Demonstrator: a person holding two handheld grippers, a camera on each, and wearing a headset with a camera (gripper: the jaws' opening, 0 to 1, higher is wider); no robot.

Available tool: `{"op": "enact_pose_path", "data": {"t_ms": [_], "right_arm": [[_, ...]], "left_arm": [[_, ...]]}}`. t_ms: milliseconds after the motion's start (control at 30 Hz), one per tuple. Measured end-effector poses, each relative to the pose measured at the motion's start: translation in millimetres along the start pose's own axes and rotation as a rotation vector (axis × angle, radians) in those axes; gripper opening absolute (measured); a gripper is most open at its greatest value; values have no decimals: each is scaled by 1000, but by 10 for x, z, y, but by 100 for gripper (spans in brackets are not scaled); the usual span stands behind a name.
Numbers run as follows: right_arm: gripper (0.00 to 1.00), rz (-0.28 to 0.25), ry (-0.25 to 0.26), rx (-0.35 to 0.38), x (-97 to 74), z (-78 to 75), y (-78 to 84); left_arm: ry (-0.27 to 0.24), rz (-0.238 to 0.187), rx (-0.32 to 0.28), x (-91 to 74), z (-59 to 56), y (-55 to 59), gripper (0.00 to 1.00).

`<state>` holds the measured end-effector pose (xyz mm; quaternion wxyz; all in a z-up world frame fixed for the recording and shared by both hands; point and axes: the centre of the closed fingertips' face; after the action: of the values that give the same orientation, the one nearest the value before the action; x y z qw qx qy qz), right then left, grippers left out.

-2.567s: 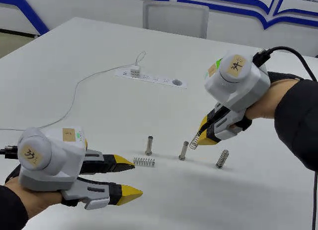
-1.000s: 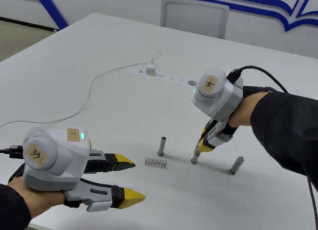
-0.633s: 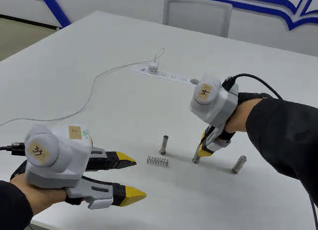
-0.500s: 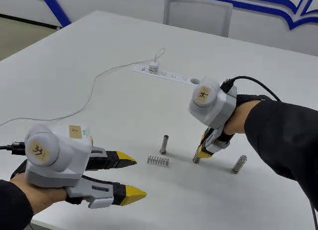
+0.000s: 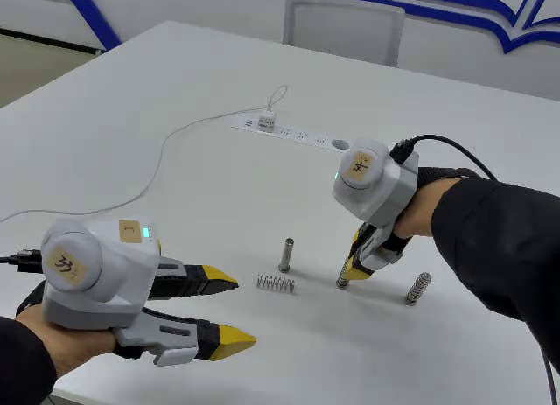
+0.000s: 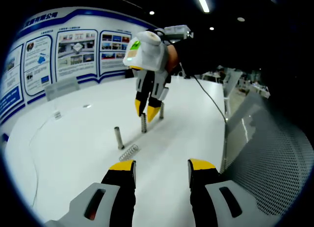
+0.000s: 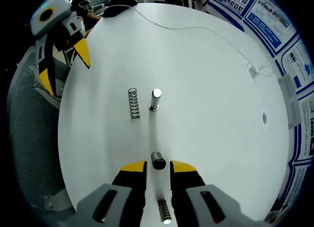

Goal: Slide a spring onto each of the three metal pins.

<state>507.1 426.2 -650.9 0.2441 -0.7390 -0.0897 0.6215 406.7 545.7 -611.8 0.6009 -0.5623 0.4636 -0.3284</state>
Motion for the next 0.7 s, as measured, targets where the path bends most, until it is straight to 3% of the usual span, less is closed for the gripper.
{"op": "enact_pose_path", "data": {"t_ms": [167,400,533,700], "right_arm": [[20,-12,12,-15,-56,13,-48],[21,-75,26,-56,-92,52,-289],[20,-120,7,-52,-14,134,-413],[18,-137,-30,-56,149,261,-460]], "left_arm": [[3,0,4,8,-11,-16,43],[7,4,9,14,-10,-27,43],[7,6,11,9,-8,-26,43],[2,11,10,-11,1,-13,43]]}}
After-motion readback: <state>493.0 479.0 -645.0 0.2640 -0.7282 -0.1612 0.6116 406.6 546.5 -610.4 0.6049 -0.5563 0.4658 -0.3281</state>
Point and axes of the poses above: the centre of the closed fingertips' face, and the gripper's own axes: x roughly forward along the fingers, z roughly to its left, y roughly out of its underside, and after that the axes turned 14 degrees about -z, right-handed
